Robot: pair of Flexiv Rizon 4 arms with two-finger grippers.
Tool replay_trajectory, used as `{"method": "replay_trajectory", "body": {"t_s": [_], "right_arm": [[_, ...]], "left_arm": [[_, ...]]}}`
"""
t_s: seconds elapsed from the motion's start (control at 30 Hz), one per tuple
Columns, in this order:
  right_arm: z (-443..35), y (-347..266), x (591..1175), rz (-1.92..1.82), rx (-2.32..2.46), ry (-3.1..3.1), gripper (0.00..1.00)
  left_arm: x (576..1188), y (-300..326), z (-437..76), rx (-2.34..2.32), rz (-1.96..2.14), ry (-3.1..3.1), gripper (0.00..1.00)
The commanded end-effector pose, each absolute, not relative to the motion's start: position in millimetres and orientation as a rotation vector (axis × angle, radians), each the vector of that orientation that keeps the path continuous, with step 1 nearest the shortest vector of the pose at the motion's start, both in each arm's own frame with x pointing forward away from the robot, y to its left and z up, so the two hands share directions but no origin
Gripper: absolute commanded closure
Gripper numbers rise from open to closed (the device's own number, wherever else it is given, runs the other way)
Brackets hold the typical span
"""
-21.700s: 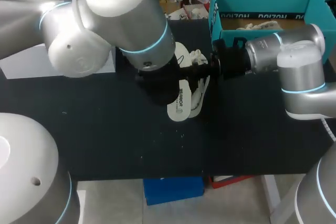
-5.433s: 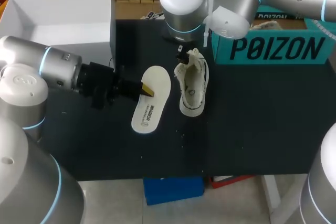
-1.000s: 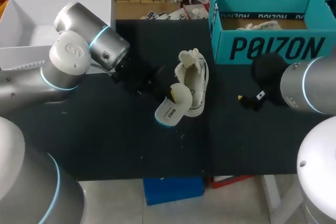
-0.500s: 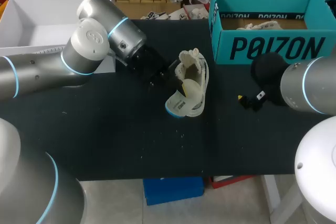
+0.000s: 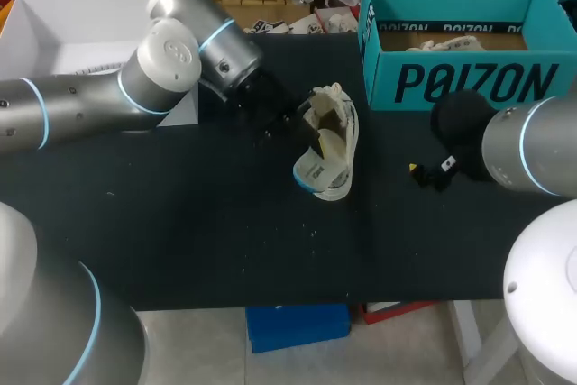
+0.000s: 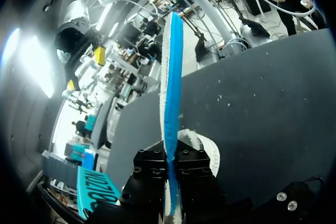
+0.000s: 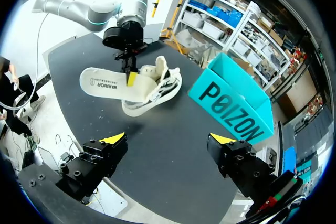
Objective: Take the shoe out of the shoebox, open the shoe tongue, remove and reinsert the insole, then place the shoe into the shoebox
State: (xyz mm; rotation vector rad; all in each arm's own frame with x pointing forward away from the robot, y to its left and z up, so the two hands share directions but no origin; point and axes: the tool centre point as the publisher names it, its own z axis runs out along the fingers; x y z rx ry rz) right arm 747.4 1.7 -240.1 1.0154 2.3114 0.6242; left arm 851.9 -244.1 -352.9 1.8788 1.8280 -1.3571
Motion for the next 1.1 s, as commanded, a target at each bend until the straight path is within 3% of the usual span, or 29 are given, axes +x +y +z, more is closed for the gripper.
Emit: {"method": "replay_trajectory", "body": {"t_s": [0.03,0.5,0.57,0.67,0.77,1.1], "right_arm": [[-242,2,747,0.627,1.016,2.308,0.00],[-242,2,747,0.627,1.016,2.308,0.00],[-242,2,747,0.627,1.016,2.308,0.00],[-242,2,747,0.627,1.016,2.308,0.00],[-242,2,747,0.627,1.016,2.308,0.00],[-242,2,747,0.627,1.016,2.308,0.00]], "left_arm": [[856,-247,-357,1.871,-1.329,1.847,1.00],[875,-254,-366,1.784,-1.247,1.898,1.00],[875,-252,-362,1.785,-1.232,1.897,0.77],[873,-248,-353,1.782,-1.217,1.888,0.60],[868,-242,-345,1.790,-1.208,1.880,0.55],[837,-218,-346,1.860,-1.182,1.897,0.56]]}}
